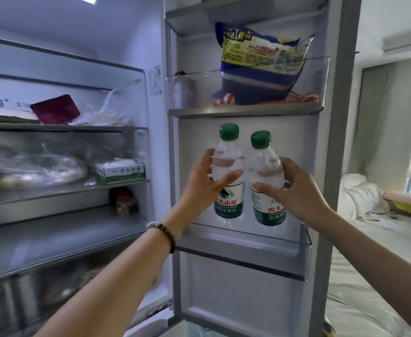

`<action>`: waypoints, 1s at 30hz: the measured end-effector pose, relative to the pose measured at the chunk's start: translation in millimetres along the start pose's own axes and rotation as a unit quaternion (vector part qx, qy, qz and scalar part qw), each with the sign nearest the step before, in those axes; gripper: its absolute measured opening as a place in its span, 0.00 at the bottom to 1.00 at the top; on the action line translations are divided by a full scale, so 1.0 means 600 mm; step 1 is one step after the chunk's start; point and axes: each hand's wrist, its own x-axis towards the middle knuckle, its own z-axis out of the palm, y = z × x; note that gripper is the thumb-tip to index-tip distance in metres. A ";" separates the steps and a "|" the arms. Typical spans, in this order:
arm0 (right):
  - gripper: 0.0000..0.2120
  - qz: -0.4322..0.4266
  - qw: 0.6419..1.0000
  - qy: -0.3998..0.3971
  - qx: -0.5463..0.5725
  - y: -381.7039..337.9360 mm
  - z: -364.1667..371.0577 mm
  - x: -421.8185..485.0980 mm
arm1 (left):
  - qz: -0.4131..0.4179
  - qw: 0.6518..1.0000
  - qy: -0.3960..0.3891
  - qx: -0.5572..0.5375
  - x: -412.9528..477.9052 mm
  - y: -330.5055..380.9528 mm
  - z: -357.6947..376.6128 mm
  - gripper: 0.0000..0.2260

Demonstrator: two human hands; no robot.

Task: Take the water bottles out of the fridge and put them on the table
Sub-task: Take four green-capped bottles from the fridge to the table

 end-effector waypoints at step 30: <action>0.22 -0.131 0.677 -0.533 0.490 -0.827 0.433 -0.568 | -0.287 0.711 0.501 0.402 -1.009 0.628 -0.582 0.21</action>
